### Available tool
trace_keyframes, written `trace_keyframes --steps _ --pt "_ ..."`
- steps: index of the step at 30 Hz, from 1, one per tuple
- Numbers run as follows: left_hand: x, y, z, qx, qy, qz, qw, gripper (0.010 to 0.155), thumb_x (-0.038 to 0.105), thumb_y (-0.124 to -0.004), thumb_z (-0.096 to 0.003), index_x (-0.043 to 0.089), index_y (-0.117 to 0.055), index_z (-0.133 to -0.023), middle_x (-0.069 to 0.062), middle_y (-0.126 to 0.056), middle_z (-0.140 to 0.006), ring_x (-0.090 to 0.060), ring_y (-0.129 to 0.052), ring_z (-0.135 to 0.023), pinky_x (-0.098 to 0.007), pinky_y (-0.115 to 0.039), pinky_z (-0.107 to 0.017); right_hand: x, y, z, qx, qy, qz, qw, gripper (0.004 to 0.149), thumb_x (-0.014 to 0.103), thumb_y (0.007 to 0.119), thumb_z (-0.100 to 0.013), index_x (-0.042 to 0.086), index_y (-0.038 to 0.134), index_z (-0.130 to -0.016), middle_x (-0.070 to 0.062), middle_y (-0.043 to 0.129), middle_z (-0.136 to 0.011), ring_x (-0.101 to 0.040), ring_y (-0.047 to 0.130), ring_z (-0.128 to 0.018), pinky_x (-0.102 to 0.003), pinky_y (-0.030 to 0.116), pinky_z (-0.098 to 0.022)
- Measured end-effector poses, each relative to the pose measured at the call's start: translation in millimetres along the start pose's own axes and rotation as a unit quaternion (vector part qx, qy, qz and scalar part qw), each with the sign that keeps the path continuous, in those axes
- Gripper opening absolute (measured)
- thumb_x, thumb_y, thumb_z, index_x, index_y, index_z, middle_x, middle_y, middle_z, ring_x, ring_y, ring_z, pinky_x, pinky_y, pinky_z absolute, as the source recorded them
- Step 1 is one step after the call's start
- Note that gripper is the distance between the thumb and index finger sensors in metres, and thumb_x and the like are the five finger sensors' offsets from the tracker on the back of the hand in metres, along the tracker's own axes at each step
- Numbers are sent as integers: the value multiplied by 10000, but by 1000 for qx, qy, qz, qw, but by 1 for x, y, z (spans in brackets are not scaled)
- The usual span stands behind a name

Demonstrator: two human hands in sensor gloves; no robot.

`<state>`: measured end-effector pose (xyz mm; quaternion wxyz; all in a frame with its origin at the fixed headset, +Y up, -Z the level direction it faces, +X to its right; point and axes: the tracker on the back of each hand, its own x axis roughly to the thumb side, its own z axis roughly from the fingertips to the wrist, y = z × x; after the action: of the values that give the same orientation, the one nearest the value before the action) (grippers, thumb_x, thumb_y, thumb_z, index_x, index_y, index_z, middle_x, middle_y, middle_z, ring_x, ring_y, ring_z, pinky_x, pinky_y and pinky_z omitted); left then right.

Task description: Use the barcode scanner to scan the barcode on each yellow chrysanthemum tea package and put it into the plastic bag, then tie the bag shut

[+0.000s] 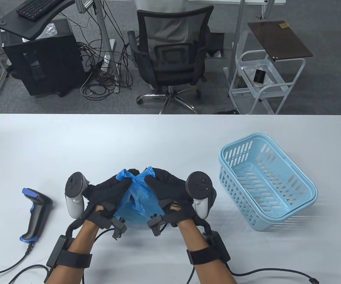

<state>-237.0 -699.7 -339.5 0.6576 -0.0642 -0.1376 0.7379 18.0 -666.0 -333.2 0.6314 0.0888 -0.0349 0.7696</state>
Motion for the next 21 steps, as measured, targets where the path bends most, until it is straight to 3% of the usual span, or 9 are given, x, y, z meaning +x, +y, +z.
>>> trace_keyframes --steps 4,7,11,14,19,21 --pt "-2 1 1 16 23 2 1000 464 536 -769 -466 310 -845 -864 62 -1060 -539 -261 -1054 -533 -555 -718 -672 1 3 6 5 -36 -18 999 353 434 846 -407 354 866 -750 38 970 -789 -287 900 -830 -613 619 -693" --pt "0 0 1 30 35 -13 999 460 516 -761 -466 263 -851 -839 78 -1062 -500 -246 -1066 -474 -537 -745 -651 13 7 12 16 -110 14 994 353 420 838 -413 353 855 -760 39 985 -775 -279 917 -818 -598 638 -697" --pt "0 3 1 35 55 -11 998 454 495 -754 -464 231 -850 -821 97 -1066 -485 -232 -1078 -427 -520 -769 -630 37 17 28 25 -248 153 956 353 413 835 -411 362 850 -760 51 980 -783 -263 915 -828 -586 645 -706" --pt "0 5 1 37 65 -5 997 452 478 -756 -459 224 -845 -822 100 -1070 -499 -228 -1087 -427 -513 -775 -626 46 27 40 35 -302 226 926 351 406 834 -411 361 848 -759 58 972 -789 -257 914 -825 -583 645 -709" --pt "0 7 2 17 67 7 998 450 462 -741 -463 231 -813 -843 65 -1051 -630 -267 -1070 -549 -538 -739 -646 43 37 49 86 -322 343 878 366 420 820 -414 348 835 -772 74 909 -865 -273 852 -883 -603 609 -722" --pt "0 7 1 1 57 15 998 449 475 -734 -467 249 -804 -848 44 -1015 -720 -285 -1035 -635 -550 -713 -664 38 34 47 111 -305 354 877 520 576 799 -374 310 808 -821 34 857 -925 -323 772 -938 -643 556 -732"
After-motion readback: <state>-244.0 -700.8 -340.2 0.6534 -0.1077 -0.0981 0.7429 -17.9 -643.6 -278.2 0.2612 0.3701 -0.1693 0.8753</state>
